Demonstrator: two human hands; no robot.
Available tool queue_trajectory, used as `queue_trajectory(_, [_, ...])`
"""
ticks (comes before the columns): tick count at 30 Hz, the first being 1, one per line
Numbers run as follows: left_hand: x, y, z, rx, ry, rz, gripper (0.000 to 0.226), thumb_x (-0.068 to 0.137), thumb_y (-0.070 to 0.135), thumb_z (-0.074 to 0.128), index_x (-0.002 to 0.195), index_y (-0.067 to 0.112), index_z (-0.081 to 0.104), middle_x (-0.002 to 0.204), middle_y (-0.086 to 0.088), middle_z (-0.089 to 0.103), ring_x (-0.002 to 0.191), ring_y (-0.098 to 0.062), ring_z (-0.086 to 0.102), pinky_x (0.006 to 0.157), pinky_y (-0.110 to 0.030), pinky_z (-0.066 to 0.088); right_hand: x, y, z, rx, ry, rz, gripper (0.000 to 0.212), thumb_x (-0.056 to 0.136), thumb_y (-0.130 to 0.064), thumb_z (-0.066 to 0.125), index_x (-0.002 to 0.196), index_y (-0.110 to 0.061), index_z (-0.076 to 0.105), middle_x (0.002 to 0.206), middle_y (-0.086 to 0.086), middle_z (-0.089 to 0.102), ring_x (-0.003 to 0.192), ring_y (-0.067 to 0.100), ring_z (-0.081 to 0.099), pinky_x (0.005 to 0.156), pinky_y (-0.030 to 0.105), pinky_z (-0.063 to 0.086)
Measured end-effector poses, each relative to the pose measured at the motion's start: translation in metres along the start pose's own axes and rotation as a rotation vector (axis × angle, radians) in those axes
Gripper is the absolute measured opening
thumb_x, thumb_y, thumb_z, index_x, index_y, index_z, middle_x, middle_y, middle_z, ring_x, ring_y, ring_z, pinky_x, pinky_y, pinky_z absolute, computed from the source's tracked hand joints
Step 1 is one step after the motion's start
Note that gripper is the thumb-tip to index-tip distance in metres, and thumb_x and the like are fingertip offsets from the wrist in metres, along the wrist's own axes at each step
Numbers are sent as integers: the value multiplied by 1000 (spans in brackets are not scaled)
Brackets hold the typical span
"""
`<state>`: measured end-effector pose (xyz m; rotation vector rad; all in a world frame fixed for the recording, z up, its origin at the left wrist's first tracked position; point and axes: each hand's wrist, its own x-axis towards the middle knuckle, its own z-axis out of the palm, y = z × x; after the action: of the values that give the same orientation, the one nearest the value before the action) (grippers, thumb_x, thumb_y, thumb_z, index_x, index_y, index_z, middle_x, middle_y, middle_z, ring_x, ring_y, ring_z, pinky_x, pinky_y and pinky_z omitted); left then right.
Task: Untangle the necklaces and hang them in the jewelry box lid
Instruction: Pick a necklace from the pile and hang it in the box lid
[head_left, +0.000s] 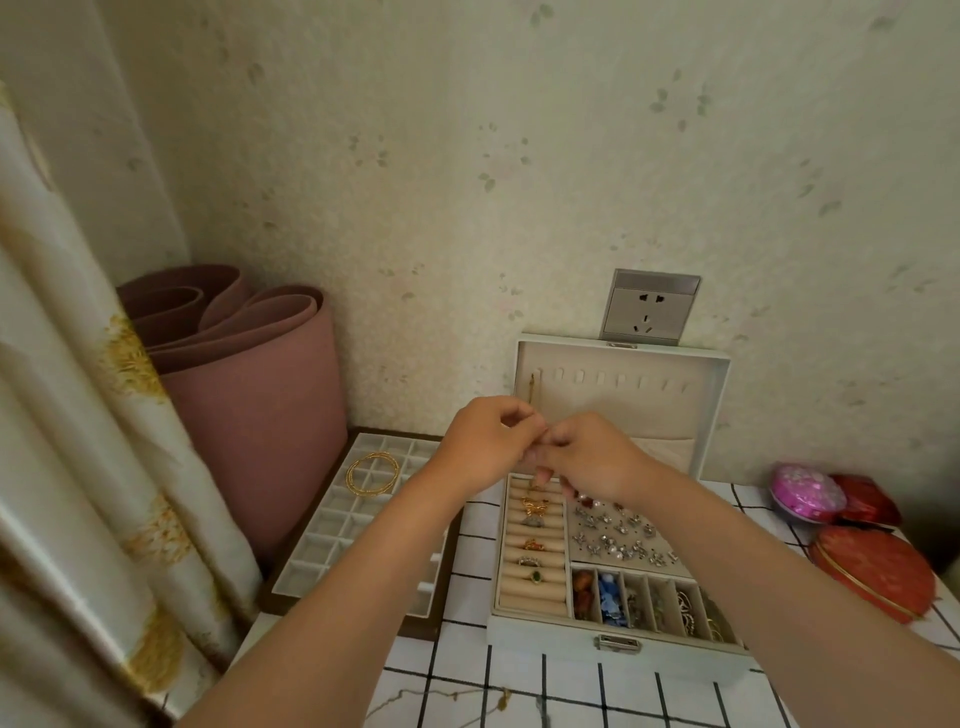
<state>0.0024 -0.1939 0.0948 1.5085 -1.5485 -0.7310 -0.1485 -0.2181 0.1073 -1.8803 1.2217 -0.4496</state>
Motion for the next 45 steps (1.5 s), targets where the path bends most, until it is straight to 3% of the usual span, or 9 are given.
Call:
queue_trajectory(6, [-11, -16, 5, 408, -1, 158, 34, 101, 21, 47, 133, 21, 59, 124, 2, 61, 109, -16, 60, 92, -35, 51, 8, -15, -29, 19, 173, -67, 16, 95, -19, 64, 84, -15, 75, 78, 3, 77, 42, 7, 51, 43, 14, 41])
queue_trajectory(13, [-10, -28, 21, 848, -30, 312, 49, 92, 13, 54, 140, 13, 47, 149, -2, 39, 104, -24, 61, 69, -39, 55, 30, -15, -40, -110, 356, -101, 20, 95, -20, 61, 83, -14, 76, 77, -3, 75, 42, -2, 53, 53, 22, 43])
queue_trajectory(17, [-5, -28, 27, 959, -38, 309, 59, 86, 12, 59, 142, 15, 41, 139, -4, 43, 98, -23, 57, 61, -34, 42, 37, -6, -33, -298, 338, -149, 22, 91, -15, 62, 74, -16, 76, 73, -2, 74, 57, 7, 62, 54, 27, 45])
queue_trajectory(20, [-3, -28, 28, 991, -26, 322, 58, 87, 15, 58, 141, 15, 40, 135, -5, 42, 103, -22, 52, 63, -32, 38, 43, 5, -26, -407, 337, -182, 22, 84, -8, 60, 67, -12, 72, 67, 4, 69, 65, 25, 64, 58, 35, 52])
queue_trajectory(24, [1, -24, 25, 1029, -44, 349, 52, 86, 15, 56, 137, 15, 45, 134, -5, 42, 107, -22, 48, 64, -31, 35, 45, 11, -18, -526, 349, -200, 17, 85, -14, 61, 71, -15, 71, 69, 2, 68, 65, 22, 63, 60, 34, 54])
queue_trajectory(30, [5, -26, 18, 988, -51, 386, 39, 87, 14, 55, 126, 14, 52, 129, -4, 49, 100, -22, 51, 62, -32, 33, 42, 20, -2, -589, 294, -219, 18, 89, -17, 62, 98, -26, 76, 92, -1, 73, 88, 23, 67, 75, 40, 57])
queue_trajectory(36, [9, -34, 13, 972, -35, 448, 39, 84, 13, 57, 124, 15, 56, 124, -2, 53, 98, -21, 51, 60, -30, 35, 39, 28, 1, -512, 266, -134, 20, 91, -20, 60, 99, -26, 77, 92, -2, 75, 85, 19, 68, 75, 37, 58])
queue_trajectory(39, [9, -37, 11, 950, -42, 475, 38, 85, 14, 56, 123, 15, 58, 124, -1, 55, 97, -20, 52, 60, -30, 37, 37, 27, 4, -525, 124, -105, 20, 90, -13, 57, 101, -18, 73, 93, 4, 72, 88, 23, 67, 74, 35, 56])
queue_trajectory(45, [-20, -36, -1, 799, 38, 494, 51, 85, 14, 64, 135, 16, 55, 137, -3, 52, 112, -21, 55, 77, -37, 54, 19, 13, -3, -558, 269, -150, 27, 94, -19, 57, 116, -25, 71, 116, -1, 71, 109, 22, 65, 92, 41, 54])
